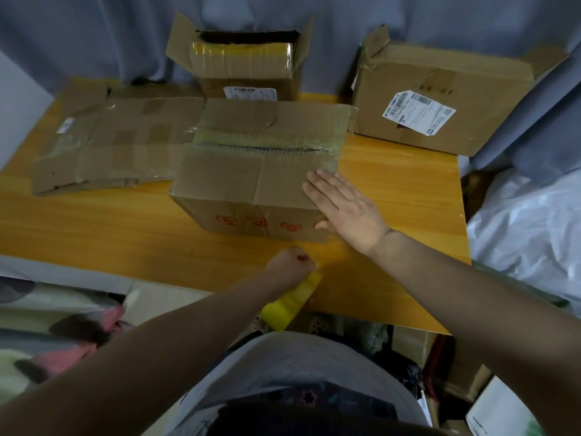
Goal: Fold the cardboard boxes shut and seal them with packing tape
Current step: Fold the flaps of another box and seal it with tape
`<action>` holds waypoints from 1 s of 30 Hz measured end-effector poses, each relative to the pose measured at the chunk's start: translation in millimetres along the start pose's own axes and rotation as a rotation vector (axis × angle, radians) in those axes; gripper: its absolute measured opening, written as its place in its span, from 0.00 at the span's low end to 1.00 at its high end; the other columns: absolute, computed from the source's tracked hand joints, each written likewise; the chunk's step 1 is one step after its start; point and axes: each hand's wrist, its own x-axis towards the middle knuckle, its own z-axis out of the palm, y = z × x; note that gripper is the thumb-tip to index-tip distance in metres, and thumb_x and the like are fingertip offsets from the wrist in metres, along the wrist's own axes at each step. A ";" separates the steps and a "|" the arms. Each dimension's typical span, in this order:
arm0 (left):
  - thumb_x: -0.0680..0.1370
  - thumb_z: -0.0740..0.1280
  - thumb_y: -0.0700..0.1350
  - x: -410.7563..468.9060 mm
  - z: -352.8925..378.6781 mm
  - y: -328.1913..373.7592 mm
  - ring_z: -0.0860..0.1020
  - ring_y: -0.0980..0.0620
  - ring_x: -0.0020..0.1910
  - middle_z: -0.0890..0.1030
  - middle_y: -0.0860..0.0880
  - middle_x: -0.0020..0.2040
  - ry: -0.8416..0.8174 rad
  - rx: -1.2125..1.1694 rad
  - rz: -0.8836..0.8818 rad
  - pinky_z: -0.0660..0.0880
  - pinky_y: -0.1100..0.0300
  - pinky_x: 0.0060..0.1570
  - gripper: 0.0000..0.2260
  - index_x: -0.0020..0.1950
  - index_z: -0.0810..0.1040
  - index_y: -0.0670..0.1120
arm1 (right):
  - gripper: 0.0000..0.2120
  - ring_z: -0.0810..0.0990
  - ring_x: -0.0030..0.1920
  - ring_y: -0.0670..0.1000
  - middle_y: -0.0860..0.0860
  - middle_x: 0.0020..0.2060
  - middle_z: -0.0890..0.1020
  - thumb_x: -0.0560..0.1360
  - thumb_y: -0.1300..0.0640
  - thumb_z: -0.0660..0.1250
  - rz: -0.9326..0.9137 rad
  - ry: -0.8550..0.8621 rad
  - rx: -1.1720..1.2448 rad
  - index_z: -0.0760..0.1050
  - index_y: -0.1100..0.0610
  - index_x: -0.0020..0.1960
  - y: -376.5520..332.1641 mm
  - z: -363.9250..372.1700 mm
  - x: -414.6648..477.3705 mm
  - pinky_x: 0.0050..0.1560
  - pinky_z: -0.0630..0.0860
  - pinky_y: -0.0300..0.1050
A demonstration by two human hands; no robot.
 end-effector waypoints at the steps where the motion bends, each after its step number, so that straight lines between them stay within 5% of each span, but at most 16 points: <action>1: 0.80 0.61 0.47 -3.3 1.9 -3.3 0.72 0.50 0.43 0.74 0.47 0.44 -0.009 -0.035 -0.007 0.68 0.58 0.42 0.08 0.50 0.76 0.44 | 0.43 0.69 0.69 0.59 0.59 0.68 0.71 0.59 0.52 0.80 0.006 -0.028 0.018 0.69 0.63 0.69 0.2 -1.2 0.1 0.71 0.60 0.54; 4: 0.80 0.61 0.48 -5.8 5.4 4.8 0.73 0.52 0.42 0.73 0.48 0.45 -0.033 -0.152 0.007 0.71 0.60 0.42 0.05 0.47 0.74 0.48 | 0.43 0.56 0.75 0.56 0.57 0.74 0.61 0.65 0.57 0.76 0.057 -0.164 0.262 0.60 0.61 0.75 3.2 -8.8 0.3 0.75 0.50 0.51; 6: 0.74 0.67 0.49 -9.1 9.0 19.7 0.78 0.44 0.47 0.75 0.46 0.49 -0.042 -0.247 0.027 0.76 0.51 0.53 0.04 0.41 0.74 0.52 | 0.35 0.51 0.76 0.51 0.56 0.75 0.60 0.69 0.58 0.63 0.130 -0.168 0.502 0.60 0.60 0.75 2.5 -25.5 0.0 0.76 0.46 0.47; 8: 0.64 0.69 0.52 -9.7 14.4 29.6 0.78 0.35 0.51 0.77 0.42 0.52 -0.049 -0.312 0.054 0.74 0.39 0.57 0.05 0.37 0.75 0.55 | 0.30 0.59 0.73 0.50 0.58 0.69 0.69 0.66 0.58 0.56 0.312 0.040 0.643 0.70 0.63 0.67 2.3 -39.8 -8.4 0.74 0.53 0.45; 11: 0.62 0.68 0.50 -10.5 23.3 43.6 0.78 0.33 0.53 0.78 0.37 0.54 -0.098 -0.354 0.074 0.73 0.37 0.58 0.05 0.37 0.75 0.57 | 0.17 0.76 0.50 0.46 0.53 0.47 0.79 0.65 0.60 0.55 0.892 0.308 0.931 0.77 0.57 0.48 6.8 -52.8 -36.4 0.55 0.71 0.43; 14: 0.63 0.68 0.49 -8.2 37.0 61.0 0.77 0.33 0.54 0.77 0.37 0.57 -0.143 -0.374 0.127 0.72 0.36 0.58 0.05 0.36 0.75 0.58 | 0.09 0.76 0.37 0.44 0.49 0.37 0.81 0.70 0.57 0.61 1.253 0.076 1.229 0.80 0.54 0.41 18.9 -58.7 -63.9 0.45 0.71 0.39; 16: 0.63 0.68 0.48 -4.2 47.2 73.5 0.77 0.32 0.54 0.76 0.37 0.58 -0.147 -0.370 0.156 0.71 0.34 0.59 0.06 0.35 0.74 0.59 | 0.12 0.77 0.40 0.47 0.50 0.39 0.83 0.77 0.52 0.61 1.319 -0.093 1.316 0.81 0.55 0.42 24.6 -65.1 -79.3 0.49 0.70 0.45; 18: 0.63 0.67 0.47 0.0 55.4 87.0 0.77 0.32 0.54 0.77 0.39 0.58 -0.154 -0.374 0.187 0.71 0.35 0.59 0.07 0.38 0.74 0.57 | 0.15 0.79 0.46 0.48 0.50 0.42 0.84 0.76 0.46 0.62 1.348 -0.083 1.389 0.82 0.55 0.43 27.8 -74.6 -89.1 0.53 0.71 0.46; 23: 0.73 0.68 0.42 6.3 68.1 115.3 0.75 0.52 0.46 0.73 0.50 0.49 -0.171 -0.282 0.278 0.70 0.60 0.48 0.08 0.48 0.70 0.49 | 0.01 0.79 0.44 0.44 0.47 0.40 0.81 0.74 0.62 0.70 1.258 0.008 1.138 0.80 0.59 0.45 36.5 -86.4 -98.5 0.50 0.73 0.32; 25: 0.70 0.69 0.47 8.8 69.6 123.6 0.78 0.44 0.50 0.77 0.47 0.52 -0.189 -0.276 0.273 0.75 0.51 0.54 0.10 0.47 0.71 0.54 | 0.02 0.77 0.41 0.43 0.43 0.38 0.79 0.75 0.62 0.68 1.197 0.081 0.908 0.79 0.59 0.46 37.7 -86.5 -96.9 0.44 0.72 0.28; 27: 0.70 0.69 0.49 11.3 69.6 133.0 0.78 0.37 0.55 0.77 0.42 0.57 -0.202 -0.264 0.266 0.74 0.41 0.58 0.13 0.52 0.72 0.55 | 0.03 0.78 0.42 0.46 0.44 0.38 0.79 0.76 0.60 0.68 1.149 0.126 0.717 0.80 0.58 0.47 38.4 -85.4 -94.9 0.45 0.74 0.37; 30: 0.78 0.66 0.44 21.2 67.8 141.5 0.74 0.45 0.58 0.73 0.47 0.58 -0.193 -0.198 0.287 0.71 0.50 0.61 0.13 0.61 0.70 0.49 | 0.06 0.80 0.44 0.54 0.50 0.43 0.82 0.77 0.57 0.67 1.143 0.224 0.627 0.81 0.59 0.49 37.1 -80.9 -94.6 0.47 0.77 0.52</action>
